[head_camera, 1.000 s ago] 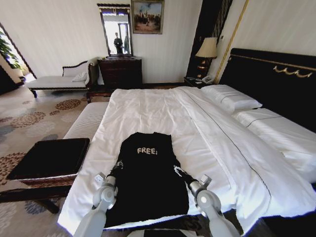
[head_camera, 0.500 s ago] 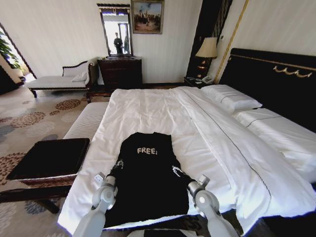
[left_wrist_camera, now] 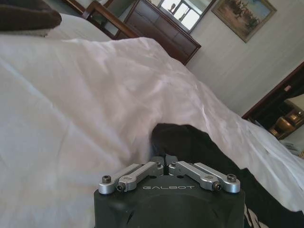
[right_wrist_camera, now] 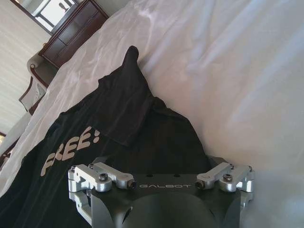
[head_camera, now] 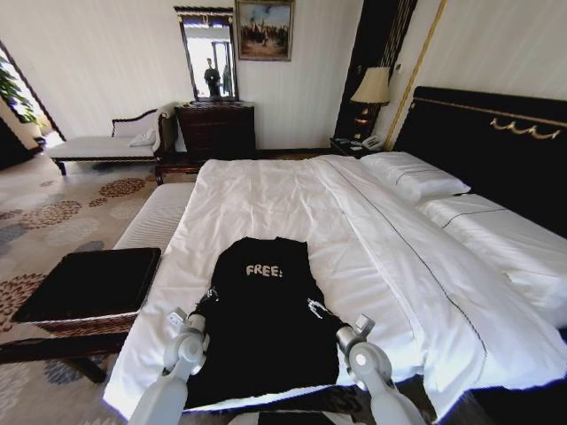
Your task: Fold the clothes on the bed and place them into the basket.
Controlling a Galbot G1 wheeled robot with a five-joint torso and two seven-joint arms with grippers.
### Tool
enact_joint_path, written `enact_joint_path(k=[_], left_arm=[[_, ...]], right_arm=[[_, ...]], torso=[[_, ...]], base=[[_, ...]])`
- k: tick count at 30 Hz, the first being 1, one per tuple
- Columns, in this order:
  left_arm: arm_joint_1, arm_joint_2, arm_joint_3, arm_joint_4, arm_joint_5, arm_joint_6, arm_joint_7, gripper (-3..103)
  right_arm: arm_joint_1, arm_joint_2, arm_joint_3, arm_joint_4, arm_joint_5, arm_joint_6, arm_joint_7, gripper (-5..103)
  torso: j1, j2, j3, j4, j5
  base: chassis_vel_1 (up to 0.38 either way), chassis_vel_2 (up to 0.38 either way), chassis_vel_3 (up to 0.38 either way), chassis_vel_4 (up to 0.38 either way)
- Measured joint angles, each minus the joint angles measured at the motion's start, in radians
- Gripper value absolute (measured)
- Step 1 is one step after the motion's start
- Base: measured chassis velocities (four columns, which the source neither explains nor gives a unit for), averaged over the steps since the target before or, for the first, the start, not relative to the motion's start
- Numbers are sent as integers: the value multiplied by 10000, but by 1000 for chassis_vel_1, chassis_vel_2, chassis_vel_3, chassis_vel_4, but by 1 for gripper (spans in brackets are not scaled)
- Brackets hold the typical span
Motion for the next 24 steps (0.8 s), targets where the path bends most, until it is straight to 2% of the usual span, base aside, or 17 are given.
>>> enact_joint_path(k=[7,11,17,24], left_arm=[[-523,573,-899,-41,-760,227,-226,0],[-894,1089,-1417,464,-1268,385,-316,0],[-1269,1493,-1184,1307,-1210,413,-153,0],[-1701,1428,-625,1731,-896,385,-155,0]], right_arm=[[9,3,-5,2,-2,0,-6,100],[41,5,-18,11,7,0,-7,100],[79,10,-23,12,28,15,-6,100],[30,5,32,15,37,42,-17,100]], torso=[[0,0,0,-2,2],[0,0,1,1,1],[1,0,1,1,0],[1,-1,1,-2,0]], base=[[0,0,0,0],[0,0,0,0],[0,0,0,0],[0,0,0,0]])
